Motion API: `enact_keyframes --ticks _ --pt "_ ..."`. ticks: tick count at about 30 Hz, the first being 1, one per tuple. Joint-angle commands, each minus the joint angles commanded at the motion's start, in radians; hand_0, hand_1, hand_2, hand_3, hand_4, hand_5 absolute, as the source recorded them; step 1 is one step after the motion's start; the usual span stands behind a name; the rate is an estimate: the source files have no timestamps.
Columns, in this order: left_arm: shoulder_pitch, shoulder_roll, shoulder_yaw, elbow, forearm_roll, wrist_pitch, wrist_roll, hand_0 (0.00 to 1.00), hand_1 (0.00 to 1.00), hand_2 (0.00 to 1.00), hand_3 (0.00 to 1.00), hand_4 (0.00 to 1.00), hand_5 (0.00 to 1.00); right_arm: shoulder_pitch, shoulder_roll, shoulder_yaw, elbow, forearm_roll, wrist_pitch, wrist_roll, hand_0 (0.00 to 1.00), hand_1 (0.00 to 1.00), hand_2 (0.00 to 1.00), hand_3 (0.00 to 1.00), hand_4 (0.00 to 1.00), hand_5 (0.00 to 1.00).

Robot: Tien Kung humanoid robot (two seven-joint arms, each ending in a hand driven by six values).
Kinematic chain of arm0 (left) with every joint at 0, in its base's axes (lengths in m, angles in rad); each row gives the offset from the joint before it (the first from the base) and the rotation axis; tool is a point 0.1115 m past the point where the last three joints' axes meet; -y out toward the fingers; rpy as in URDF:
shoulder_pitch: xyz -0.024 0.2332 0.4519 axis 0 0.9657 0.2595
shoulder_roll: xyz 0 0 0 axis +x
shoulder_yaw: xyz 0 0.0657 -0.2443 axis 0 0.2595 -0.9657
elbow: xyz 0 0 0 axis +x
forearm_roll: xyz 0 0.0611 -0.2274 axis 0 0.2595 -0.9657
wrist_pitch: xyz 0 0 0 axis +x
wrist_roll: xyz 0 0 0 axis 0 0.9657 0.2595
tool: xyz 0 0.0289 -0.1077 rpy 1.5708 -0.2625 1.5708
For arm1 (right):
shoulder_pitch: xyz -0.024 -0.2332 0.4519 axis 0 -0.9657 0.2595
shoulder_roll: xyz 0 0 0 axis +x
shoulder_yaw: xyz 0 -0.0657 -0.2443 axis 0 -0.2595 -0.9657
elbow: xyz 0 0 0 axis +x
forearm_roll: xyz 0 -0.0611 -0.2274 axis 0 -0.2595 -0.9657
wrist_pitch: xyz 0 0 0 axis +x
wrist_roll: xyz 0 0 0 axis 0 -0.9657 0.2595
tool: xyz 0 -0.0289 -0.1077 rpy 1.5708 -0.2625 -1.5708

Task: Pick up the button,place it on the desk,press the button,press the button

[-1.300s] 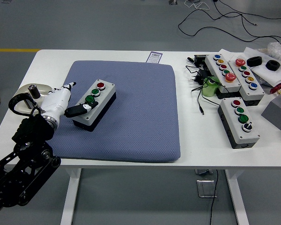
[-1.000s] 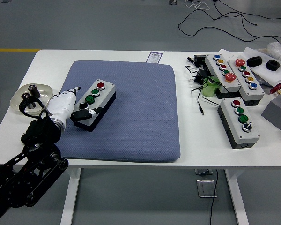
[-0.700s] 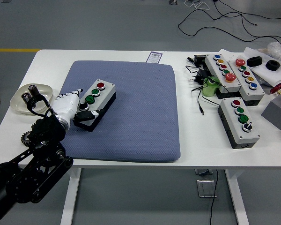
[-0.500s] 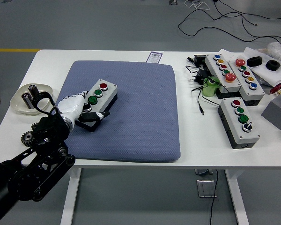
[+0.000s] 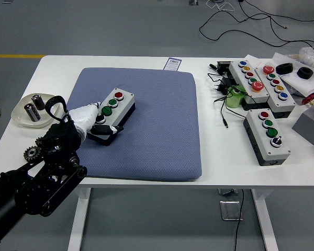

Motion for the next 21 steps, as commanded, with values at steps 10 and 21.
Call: enact_keyframes --ticks 10,21 --pt "-0.003 0.005 0.005 0.029 0.011 0.017 0.0 0.362 0.508 0.665 0.683 0.807 0.353 0.002 -0.001 0.0 0.0 -0.003 0.0 -0.001 0.673 0.658 0.674 0.624 0.31 0.173" --pt "0.022 0.026 0.041 0.021 0.039 0.069 0.0 0.284 0.259 0.318 0.377 0.25 0.002 0.001 0.0 0.004 0.0 -0.008 0.001 0.0 0.673 0.658 0.674 0.624 0.31 0.173"
